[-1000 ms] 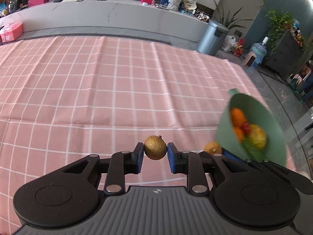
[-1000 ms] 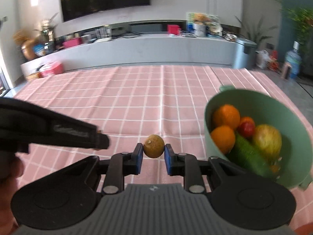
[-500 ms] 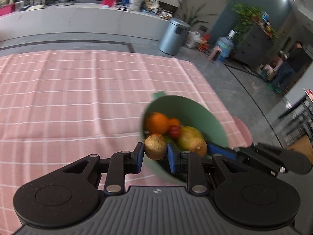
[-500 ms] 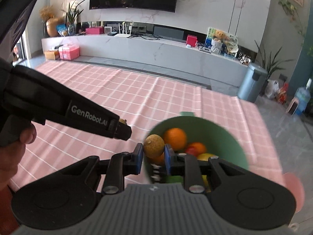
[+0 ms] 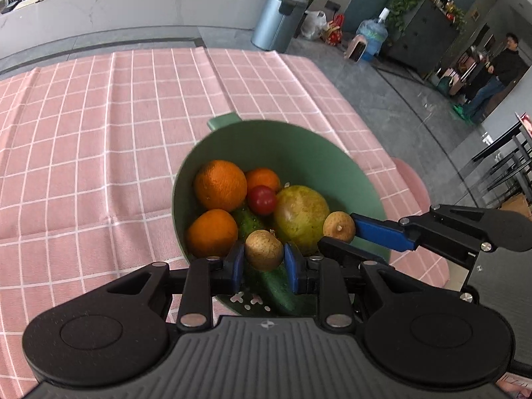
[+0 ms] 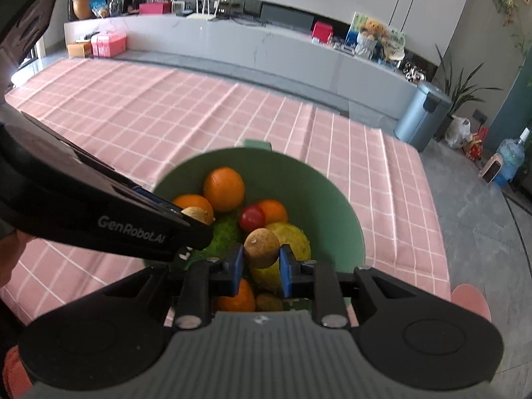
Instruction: Organize fruits
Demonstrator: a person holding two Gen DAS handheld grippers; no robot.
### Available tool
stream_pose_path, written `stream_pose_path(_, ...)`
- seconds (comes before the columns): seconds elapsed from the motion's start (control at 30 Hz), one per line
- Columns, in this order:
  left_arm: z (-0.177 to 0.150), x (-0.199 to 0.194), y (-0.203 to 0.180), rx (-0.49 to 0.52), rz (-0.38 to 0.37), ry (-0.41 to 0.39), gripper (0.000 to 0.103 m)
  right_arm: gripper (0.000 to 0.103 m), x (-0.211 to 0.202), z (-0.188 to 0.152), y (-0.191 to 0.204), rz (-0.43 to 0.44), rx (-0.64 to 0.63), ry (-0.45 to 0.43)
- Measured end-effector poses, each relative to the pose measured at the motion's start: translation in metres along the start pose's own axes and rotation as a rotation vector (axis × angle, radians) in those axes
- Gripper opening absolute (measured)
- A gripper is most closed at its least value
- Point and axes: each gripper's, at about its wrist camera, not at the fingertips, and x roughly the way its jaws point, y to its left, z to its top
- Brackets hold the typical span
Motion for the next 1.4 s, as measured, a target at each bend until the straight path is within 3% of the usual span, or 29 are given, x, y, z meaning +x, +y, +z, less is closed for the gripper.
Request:
stream_pose_path(0.4, -0.002, 0.01, 0.007, -0.015, 0.005, 0.01, 0.033, 0.019, 0.024, -0.001, 0.005, 0.033, -0.027, 0.061)
stream_pose_path(0.53, -0.004, 0.006, 0.006, -0.021, -0.004, 0.0, 0.046, 0.02, 0.025, 0.0, 0.01, 0.033, -0.042, 0.071)
stream_pose_path(0.6, -0.006, 0.002, 0.006, -0.026, 0.006, -0.013, 0.048, 0.03, 0.024, 0.002, 0.013, 0.027, -0.063, 0.075)
stream_pose_path(0.77, -0.007, -0.017, 0.011, -0.063, -0.01, -0.048, 0.055, 0.039, 0.021, 0.008, 0.02, -0.003, -0.121, 0.101)
stream_pose_path(0.87, -0.005, -0.035, 0.015, -0.083, -0.01, -0.077, 0.056, 0.053, 0.013, 0.012, 0.022, -0.025, -0.135, 0.1)
stream_pose_path(1.1, -0.008, -0.087, 0.022, -0.073, 0.035, -0.156, 0.056, 0.062, -0.026, 0.023, 0.029, -0.027, -0.089, 0.037)
stream_pose_path(1.2, -0.016, -0.112, 0.024, -0.04, 0.087, -0.202, 0.056, 0.068, -0.047, 0.026, 0.039, -0.032, -0.052, -0.025)
stream_pose_path(1.4, -0.045, -0.158, 0.022, 0.084, 0.218, -0.313, 0.056, 0.069, -0.085, 0.022, 0.067, -0.016, 0.056, -0.158)
